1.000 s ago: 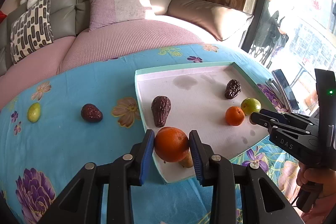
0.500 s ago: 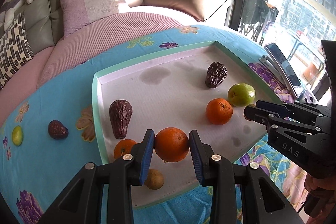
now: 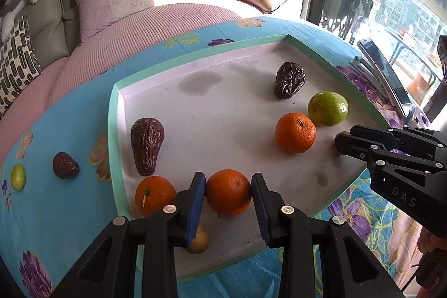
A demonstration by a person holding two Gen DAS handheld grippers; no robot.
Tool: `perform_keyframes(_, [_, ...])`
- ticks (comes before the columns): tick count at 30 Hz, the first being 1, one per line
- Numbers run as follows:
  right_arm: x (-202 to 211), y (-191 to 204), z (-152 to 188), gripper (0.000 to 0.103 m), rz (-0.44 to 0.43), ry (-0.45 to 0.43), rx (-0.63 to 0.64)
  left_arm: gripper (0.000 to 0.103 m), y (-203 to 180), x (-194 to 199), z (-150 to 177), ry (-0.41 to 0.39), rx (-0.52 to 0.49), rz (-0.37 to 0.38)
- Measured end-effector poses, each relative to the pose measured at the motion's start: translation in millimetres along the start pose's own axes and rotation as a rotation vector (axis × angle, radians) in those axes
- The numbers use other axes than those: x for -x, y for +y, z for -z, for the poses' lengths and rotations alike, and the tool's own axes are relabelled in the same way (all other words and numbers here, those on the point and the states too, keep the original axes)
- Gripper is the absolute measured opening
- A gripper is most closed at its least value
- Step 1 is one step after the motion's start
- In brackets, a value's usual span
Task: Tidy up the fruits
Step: 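Carry the kiwi into the tray with the right tool while the left tool places the orange there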
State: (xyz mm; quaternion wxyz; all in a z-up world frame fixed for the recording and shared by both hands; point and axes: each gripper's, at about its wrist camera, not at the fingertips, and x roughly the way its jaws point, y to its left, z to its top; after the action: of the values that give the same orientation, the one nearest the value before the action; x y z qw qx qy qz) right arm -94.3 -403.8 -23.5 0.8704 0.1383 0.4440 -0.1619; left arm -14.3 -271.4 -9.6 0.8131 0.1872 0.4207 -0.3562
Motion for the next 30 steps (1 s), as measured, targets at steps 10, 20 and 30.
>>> perform_keyframes(10, [1,1,0,0.025,0.016,-0.002,0.012,0.037,1,3,-1,0.005,0.010,0.008])
perform_keyframes(20, [4,0,-1,0.026,0.015,-0.021,0.001,0.045,3,16,-2,-0.016,0.013,0.002])
perform_keyframes(30, [17,0,-4,0.026,0.013,-0.069,0.002,0.045,17,35,-3,-0.062,0.058,-0.016])
